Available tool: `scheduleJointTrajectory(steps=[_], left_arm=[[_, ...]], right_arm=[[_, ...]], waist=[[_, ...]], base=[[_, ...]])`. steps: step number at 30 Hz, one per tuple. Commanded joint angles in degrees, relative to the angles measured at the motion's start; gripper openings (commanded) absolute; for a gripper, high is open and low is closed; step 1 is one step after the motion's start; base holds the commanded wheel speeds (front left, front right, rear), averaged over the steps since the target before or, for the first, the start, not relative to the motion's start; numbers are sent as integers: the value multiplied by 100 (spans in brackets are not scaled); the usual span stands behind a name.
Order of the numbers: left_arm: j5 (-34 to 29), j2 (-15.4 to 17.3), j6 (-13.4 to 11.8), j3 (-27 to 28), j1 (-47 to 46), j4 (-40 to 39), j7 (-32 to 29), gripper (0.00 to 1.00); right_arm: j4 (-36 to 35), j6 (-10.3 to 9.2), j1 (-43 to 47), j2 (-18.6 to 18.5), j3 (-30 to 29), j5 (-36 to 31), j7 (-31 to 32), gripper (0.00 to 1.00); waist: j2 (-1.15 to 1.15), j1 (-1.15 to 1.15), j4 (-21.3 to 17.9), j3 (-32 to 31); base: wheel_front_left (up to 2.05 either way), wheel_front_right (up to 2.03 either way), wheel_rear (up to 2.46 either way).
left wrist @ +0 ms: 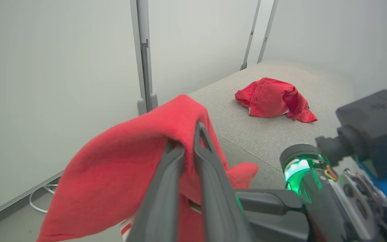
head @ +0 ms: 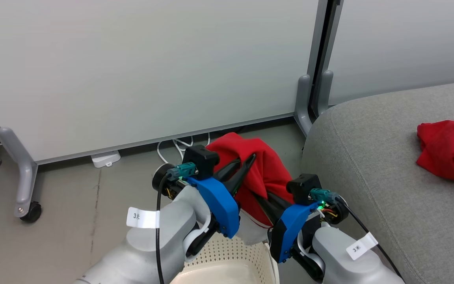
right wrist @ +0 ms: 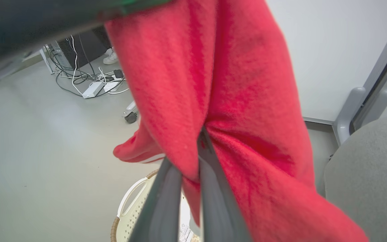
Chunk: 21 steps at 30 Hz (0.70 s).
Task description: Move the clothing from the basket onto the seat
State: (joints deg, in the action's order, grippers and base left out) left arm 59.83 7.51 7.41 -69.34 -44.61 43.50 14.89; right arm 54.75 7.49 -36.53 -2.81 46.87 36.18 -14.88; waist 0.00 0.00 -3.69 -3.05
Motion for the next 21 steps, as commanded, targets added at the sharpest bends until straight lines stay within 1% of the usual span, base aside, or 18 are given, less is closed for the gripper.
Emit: scheduleJointTrajectory(steps=[1,2,6,9,14,21], left_arm=[[-80,35,6,137,12,-24,47,77],[-133,35,6,195,26,-36,47,100],[-348,51,5,376,201,-75,39,100],[-641,116,-22,648,362,-274,39,100],[-1324,322,-62,1389,985,-908,33,100],[-2293,474,-61,2600,2114,-1799,33,100]], right_arm=[[47,1,-68,-15,1,-45,-25,0],[55,1,-60,-15,-7,-52,-22,0],[56,1,-64,-15,-50,-78,-31,0],[62,1,-112,-14,-113,-119,-36,0],[4,1,-125,-13,-294,-246,-39,0],[-84,1,2,-14,-595,-476,-40,0]], waist=[[0,0,8,-1],[0,0,11,-3],[0,0,27,-8],[0,0,43,-1],[0,0,76,20],[0,0,122,49]], base=[[0,0,0],[0,0,0],[0,0,0],[0,0,0],[0,0,0],[0,0,0]])
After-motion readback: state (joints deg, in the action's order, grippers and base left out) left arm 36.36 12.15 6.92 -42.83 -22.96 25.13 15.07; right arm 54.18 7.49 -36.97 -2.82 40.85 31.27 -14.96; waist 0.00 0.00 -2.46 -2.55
